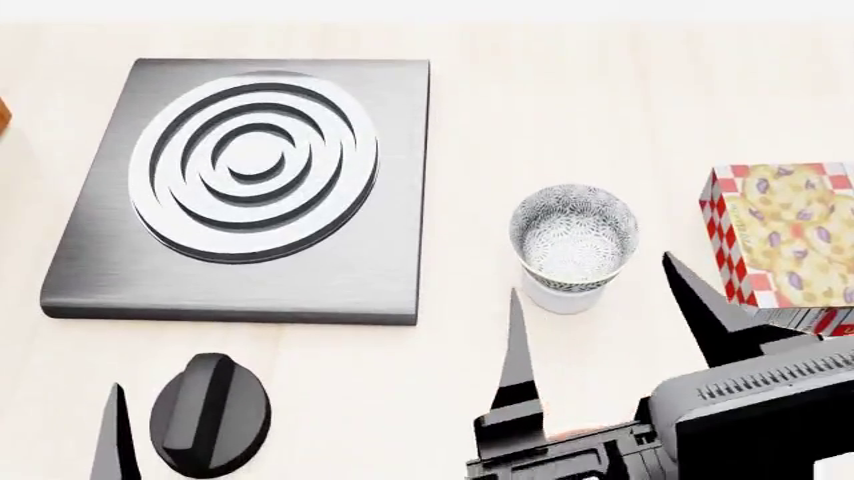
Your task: Pick the akita bowl on the ramekin and place it on the plate.
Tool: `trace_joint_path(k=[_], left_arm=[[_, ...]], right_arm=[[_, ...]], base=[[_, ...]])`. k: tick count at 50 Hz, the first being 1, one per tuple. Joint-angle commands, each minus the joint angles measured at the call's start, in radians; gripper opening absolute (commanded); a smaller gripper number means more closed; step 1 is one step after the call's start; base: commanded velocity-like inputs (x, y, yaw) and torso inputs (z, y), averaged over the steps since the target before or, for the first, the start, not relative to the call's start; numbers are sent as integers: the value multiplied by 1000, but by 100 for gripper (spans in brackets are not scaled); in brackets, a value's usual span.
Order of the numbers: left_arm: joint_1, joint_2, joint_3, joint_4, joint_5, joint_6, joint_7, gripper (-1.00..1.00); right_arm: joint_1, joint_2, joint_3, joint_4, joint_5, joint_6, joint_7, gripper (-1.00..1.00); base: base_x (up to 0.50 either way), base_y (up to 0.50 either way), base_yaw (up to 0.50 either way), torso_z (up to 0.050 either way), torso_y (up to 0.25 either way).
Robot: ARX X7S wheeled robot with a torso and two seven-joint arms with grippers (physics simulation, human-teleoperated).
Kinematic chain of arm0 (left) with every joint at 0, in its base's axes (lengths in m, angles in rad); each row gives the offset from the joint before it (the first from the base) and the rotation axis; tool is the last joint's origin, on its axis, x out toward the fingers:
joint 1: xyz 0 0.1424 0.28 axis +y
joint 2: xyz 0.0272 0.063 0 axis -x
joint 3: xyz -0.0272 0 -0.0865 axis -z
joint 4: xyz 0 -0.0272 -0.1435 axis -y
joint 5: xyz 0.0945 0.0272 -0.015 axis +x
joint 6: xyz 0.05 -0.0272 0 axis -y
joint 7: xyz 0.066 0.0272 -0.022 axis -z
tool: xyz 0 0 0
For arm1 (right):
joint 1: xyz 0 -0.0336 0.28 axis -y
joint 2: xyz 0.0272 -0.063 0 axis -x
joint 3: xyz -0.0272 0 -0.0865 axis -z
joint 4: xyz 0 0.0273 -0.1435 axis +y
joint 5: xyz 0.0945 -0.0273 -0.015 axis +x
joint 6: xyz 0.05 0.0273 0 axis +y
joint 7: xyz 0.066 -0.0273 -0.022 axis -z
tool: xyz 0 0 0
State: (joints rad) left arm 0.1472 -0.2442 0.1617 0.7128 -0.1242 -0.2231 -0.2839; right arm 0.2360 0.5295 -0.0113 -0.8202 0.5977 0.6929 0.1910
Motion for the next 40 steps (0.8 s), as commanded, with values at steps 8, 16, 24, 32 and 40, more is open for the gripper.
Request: trace_joint_path(k=[8,16,24,32,40], left_arm=[[-9,-15,10,-6,-7,-7,-19,100],[-11,-21,5,-12,-18,-1,-25,100],[-8,-26,9,-6,-22,-4,-34,100],[-10,-30,11,-7,-28,-7,-41,100],[-14,-36,8,-5,-38,-11,-47,100]], right_arm=[[508,284,-214,135,117,384,-223,100],[675,338,-397,234,41,406,-374,100],[814,375,-593,306,-55,410,-533,100],[934,363,-763,428,-172,361,-665,100],[1018,312,-853,574,-254,323,-724,100]], base=[[0,0,0,0,0],[0,0,0,0,0],[0,0,0,0,0],[0,0,0,0,0],[0,0,0,0,0]])
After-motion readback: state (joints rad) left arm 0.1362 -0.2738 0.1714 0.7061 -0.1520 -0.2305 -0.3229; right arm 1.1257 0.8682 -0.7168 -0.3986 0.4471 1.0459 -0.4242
